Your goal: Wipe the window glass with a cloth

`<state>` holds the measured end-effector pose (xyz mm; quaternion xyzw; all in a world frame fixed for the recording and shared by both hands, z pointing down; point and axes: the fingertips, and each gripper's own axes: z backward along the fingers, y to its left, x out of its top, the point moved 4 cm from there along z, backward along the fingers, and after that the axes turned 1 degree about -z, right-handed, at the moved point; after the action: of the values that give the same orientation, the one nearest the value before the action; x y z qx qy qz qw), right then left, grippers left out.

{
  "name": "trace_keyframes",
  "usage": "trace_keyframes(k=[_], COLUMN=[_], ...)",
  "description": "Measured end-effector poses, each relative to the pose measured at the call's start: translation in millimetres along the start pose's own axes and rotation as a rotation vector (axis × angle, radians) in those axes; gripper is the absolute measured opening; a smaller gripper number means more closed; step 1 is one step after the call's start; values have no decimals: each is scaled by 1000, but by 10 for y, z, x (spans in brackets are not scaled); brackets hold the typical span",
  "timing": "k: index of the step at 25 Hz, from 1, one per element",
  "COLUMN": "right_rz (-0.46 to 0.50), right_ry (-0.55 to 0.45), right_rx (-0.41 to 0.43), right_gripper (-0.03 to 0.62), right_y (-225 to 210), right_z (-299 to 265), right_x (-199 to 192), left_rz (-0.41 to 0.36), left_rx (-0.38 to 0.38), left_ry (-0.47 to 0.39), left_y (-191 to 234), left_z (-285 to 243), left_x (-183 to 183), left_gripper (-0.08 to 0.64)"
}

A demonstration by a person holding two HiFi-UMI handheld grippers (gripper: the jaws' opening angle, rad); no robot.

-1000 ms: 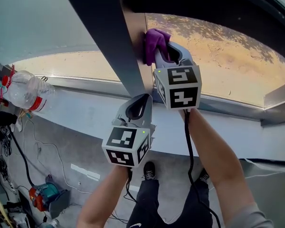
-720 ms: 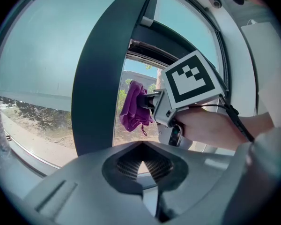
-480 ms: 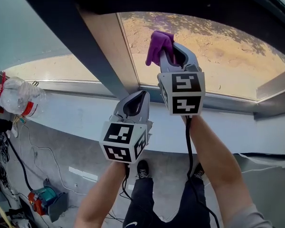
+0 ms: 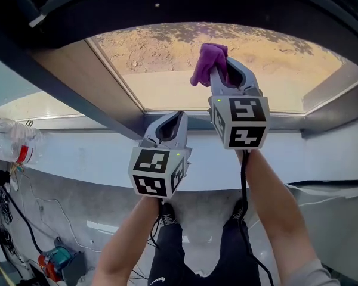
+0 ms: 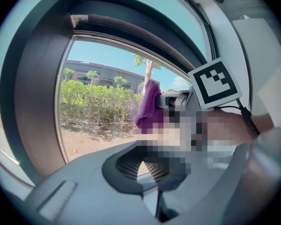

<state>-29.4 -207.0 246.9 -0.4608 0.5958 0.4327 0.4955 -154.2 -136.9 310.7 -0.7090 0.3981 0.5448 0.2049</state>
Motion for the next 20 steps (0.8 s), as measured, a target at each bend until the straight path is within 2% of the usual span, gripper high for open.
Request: trace_keyframes(k=[13, 20], right_rz=[-31, 30], right_ry=[11, 12], right_rx=[-173, -224], right_gripper=[89, 89], right_y=[-1544, -2171], right_z=[577, 839], right_x=[-238, -326], left_rz=[-47, -50], left_rx=[-148, -217], left_ry=[10, 14], left_y=[-1099, -1638], left_z=[-741, -1131], left_x=[108, 120], left_gripper=[0, 0])
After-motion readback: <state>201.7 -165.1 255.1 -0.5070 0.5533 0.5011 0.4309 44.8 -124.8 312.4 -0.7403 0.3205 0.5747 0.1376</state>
